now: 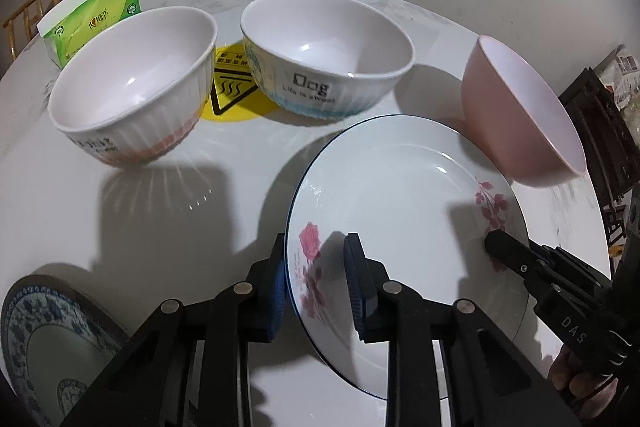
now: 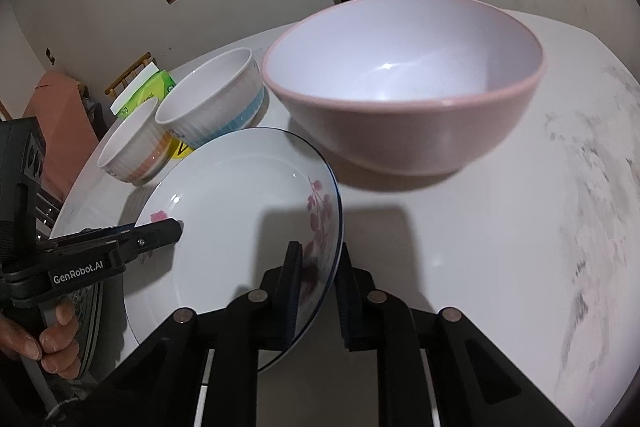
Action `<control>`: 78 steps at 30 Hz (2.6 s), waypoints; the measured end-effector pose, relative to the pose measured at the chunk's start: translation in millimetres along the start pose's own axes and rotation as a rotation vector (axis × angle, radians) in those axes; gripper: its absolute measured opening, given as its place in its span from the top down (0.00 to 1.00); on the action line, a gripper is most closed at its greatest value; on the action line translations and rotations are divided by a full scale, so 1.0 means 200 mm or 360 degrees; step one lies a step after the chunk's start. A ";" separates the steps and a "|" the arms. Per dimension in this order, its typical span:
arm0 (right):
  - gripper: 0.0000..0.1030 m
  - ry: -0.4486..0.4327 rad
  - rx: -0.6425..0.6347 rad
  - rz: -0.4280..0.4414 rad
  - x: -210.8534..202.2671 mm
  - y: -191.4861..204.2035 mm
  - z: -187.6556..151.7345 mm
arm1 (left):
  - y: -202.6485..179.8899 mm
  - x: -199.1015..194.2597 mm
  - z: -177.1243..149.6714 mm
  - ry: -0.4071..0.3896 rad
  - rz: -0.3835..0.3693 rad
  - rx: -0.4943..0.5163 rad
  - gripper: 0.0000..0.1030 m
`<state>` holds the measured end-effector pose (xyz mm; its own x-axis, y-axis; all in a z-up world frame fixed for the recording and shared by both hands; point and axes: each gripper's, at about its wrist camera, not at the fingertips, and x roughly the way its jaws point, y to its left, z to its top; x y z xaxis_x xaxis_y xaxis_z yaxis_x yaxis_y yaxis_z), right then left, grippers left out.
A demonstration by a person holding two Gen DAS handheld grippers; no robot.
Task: Organize plates and bowls
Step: 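Close both grippers on the white pink-flower plate rim, then lift the white pink-flower plate with both grippers toward the blue plate stack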
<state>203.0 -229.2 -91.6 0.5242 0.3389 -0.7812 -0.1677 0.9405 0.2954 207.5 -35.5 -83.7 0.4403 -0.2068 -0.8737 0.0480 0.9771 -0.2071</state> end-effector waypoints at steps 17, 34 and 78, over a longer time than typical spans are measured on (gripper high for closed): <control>0.84 0.0131 0.0063 -0.0051 -0.14 0.06 -0.22 | -0.04 -0.10 -0.24 0.0051 -0.0025 0.0029 0.78; 0.84 0.0053 -0.0006 -0.0098 -0.25 0.16 -0.27 | -0.05 -0.19 -0.33 0.0016 -0.0043 0.0023 0.81; 0.84 0.0080 -0.0329 0.0137 -0.21 0.84 -0.29 | 0.57 -0.67 -0.54 -0.0162 0.0142 -0.0334 0.82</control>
<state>104.2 -84.3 -40.5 0.4591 0.4140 -0.7860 -0.3804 0.8912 0.2472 56.0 97.9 -37.2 0.5232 -0.1038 -0.8458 -0.1775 0.9575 -0.2273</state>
